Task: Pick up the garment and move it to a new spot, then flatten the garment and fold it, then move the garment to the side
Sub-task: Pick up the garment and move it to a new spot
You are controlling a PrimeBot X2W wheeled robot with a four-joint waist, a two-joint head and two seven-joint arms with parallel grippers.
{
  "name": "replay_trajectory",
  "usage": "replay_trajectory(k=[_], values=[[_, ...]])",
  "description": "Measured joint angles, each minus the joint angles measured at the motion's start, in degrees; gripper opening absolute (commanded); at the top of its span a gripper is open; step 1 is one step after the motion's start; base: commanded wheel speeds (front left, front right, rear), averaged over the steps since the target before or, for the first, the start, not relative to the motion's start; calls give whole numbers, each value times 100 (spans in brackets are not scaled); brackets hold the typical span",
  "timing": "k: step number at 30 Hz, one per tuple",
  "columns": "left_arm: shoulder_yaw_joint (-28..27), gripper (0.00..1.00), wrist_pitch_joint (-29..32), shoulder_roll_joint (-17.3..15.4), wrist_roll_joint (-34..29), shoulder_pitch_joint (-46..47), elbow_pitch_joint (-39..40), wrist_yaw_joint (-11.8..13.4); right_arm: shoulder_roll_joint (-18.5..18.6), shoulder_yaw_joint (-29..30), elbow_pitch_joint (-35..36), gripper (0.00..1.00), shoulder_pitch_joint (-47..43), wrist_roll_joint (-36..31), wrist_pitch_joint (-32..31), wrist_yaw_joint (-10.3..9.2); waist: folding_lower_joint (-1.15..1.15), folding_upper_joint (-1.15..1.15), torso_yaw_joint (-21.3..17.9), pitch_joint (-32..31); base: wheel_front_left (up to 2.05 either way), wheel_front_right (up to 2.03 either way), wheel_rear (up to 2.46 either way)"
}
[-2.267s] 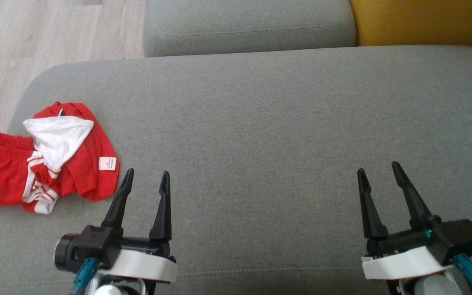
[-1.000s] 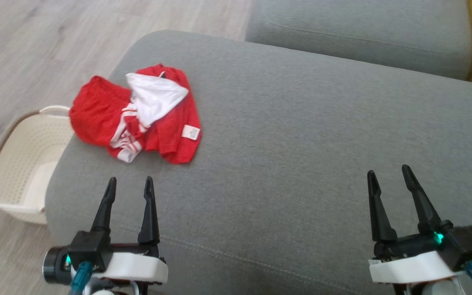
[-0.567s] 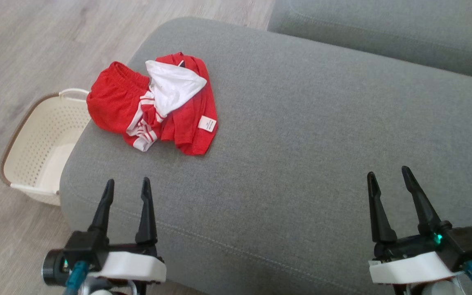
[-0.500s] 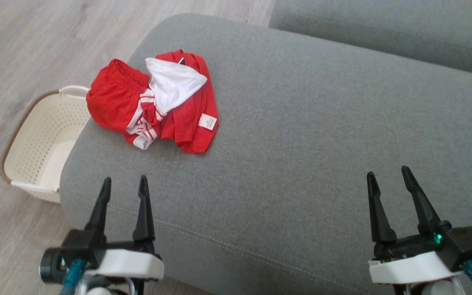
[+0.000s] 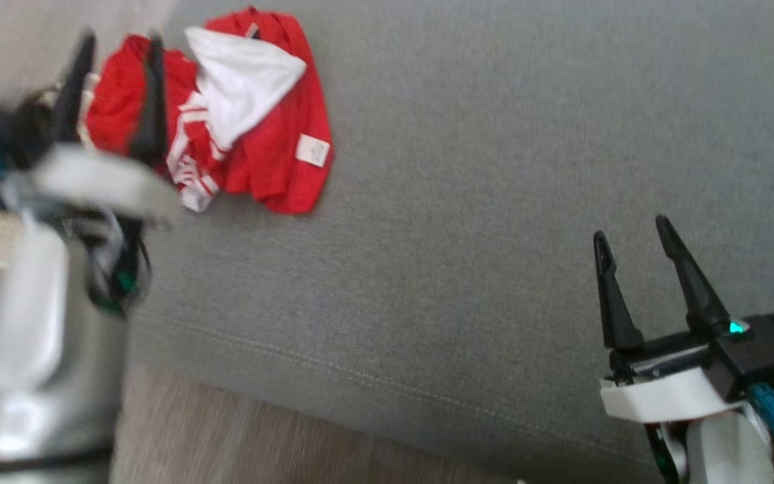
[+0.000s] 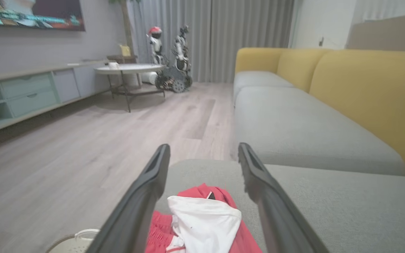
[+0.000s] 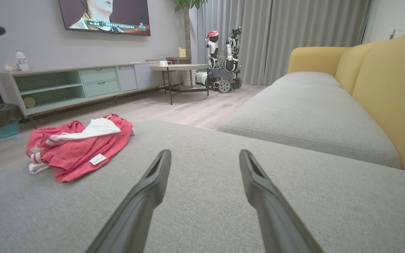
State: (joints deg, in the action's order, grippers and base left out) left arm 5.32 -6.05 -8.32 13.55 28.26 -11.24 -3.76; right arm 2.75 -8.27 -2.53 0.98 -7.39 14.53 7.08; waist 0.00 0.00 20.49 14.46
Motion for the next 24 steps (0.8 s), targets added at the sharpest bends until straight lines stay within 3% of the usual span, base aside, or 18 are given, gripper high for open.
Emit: replay_trajectory(k=[6,13,18,24], values=[[1,100,1249,-158,744,1635,-1094,-278,73,94,74,100,284,-205,0,0,0,0,-129,574,0,0,0],[163,100,2550,-145,1356,2861,-2518,-334,294,125,187,100,527,-311,1,0,1,0,-173,1135,0,0,0],[361,100,3007,-269,1146,3317,-3490,-224,355,89,271,100,759,-355,1,0,1,0,-248,1461,0,0,0],[652,100,2924,-318,953,3422,-4141,-237,359,147,360,100,777,-404,1,0,0,0,-412,1676,0,0,0]])
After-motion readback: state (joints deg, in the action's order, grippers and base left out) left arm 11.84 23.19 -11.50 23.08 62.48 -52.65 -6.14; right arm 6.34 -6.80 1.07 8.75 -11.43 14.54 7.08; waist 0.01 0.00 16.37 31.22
